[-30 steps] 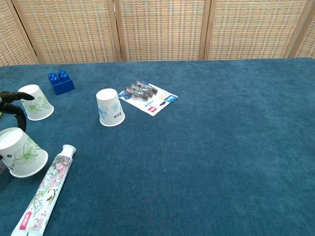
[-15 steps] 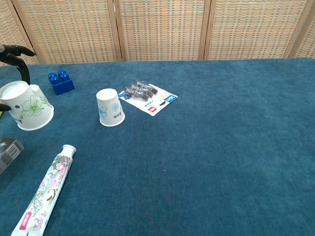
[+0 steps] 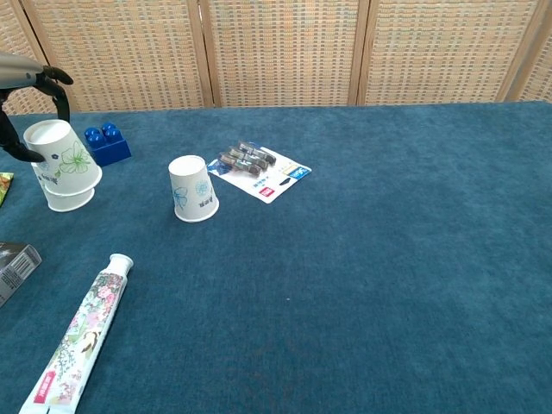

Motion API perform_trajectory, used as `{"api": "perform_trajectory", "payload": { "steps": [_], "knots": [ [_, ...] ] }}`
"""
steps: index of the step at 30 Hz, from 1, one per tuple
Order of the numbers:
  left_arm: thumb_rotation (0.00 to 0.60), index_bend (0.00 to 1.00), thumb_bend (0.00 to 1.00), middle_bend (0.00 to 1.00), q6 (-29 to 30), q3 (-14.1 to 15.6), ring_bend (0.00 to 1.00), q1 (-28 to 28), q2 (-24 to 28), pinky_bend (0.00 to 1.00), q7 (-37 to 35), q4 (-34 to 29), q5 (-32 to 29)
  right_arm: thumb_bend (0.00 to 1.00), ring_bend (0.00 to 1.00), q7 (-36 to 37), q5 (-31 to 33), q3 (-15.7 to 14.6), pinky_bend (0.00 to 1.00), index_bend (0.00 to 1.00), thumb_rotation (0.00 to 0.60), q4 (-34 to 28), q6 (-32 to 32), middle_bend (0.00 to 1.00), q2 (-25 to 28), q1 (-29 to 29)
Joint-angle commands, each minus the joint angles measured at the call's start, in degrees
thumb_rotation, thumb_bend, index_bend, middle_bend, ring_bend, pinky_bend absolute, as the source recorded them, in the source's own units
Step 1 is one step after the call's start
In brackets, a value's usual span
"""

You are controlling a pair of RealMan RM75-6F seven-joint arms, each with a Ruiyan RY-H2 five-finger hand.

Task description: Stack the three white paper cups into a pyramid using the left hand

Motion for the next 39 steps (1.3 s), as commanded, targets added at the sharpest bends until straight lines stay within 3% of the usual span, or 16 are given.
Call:
{"api": "perform_trajectory", "payload": {
  "steps": [1,14,39],
  "knots": [
    [0.6,0.4,0.25,0.0,-1.56,0.18,0.0,-2.3,-2.12,0.0,0.58,3.64,-2.46,0.14,0.0,0.12,0.25,0.09,0.0,0.0,0.6,0.13,-0.25,0.0,-0.04,0.13],
    [0.6,0.4,0.25,0.0,-5.46,1.74,0.0,-7.11,-6.63,0.0,1.01,12.32,-9.71,0.14,0.0,0.29,1.69,0.43,0.0,0.0,0.6,0.77,-1.48,0.0,-0.39,0.56],
    [0.6,0.4,0.25,0.0,-8.26,4.35,0.0,-10.62,-12.33,0.0,-1.19,22.86,-12.51,0.14,0.0,-0.16,2.88,0.61,0.0,0.0,0.6,1.35,-2.77,0.0,-0.98,1.1]
  ]
}}
